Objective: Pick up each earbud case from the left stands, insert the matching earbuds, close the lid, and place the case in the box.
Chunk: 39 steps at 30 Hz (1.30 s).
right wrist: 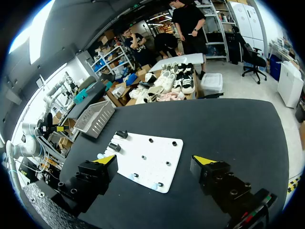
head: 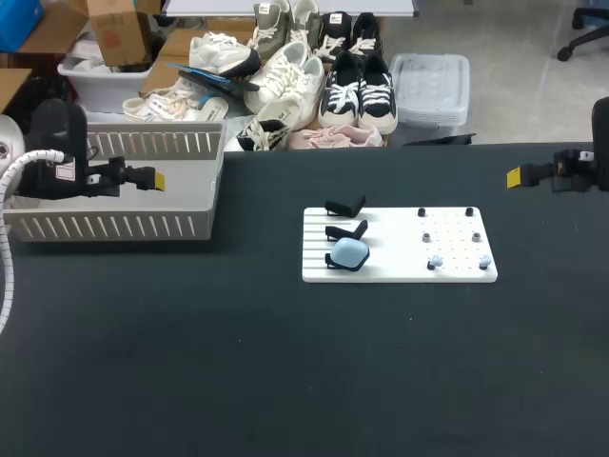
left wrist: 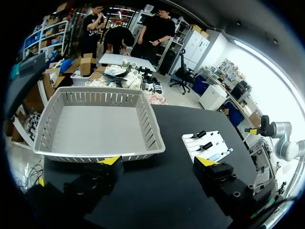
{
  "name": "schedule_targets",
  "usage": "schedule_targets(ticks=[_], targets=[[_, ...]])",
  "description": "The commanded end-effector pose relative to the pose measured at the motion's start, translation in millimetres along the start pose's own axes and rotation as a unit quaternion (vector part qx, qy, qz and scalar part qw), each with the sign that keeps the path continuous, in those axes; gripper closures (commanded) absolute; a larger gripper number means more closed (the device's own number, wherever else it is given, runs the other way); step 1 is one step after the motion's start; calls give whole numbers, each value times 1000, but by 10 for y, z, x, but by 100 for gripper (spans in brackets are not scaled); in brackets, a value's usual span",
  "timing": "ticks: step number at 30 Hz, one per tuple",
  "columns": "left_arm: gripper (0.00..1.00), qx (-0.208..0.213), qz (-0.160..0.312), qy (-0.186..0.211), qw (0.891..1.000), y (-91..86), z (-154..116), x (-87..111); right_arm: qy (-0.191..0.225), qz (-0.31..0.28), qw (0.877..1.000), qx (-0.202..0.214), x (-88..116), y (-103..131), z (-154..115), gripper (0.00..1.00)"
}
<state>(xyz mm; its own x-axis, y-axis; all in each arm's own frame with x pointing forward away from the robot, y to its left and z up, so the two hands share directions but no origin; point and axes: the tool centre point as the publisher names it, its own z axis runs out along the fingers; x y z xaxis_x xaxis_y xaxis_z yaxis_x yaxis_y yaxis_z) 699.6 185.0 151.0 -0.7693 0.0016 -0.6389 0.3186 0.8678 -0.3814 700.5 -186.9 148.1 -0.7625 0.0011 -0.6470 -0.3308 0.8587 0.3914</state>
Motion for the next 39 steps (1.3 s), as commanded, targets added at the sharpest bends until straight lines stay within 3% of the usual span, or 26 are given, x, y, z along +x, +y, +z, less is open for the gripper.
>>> schedule_targets(ticks=[1,30,39], targets=[[0,-1,0,1,1000,-2,4,-8,2,0,1000,0,-8,-3,0,0],[0,-1,0,1,1000,-2,4,-8,2,0,1000,0,-8,-3,0,0],[0,11,82,-13,997,-38,0,-17,2,0,1000,0,-8,-3,0,0]])
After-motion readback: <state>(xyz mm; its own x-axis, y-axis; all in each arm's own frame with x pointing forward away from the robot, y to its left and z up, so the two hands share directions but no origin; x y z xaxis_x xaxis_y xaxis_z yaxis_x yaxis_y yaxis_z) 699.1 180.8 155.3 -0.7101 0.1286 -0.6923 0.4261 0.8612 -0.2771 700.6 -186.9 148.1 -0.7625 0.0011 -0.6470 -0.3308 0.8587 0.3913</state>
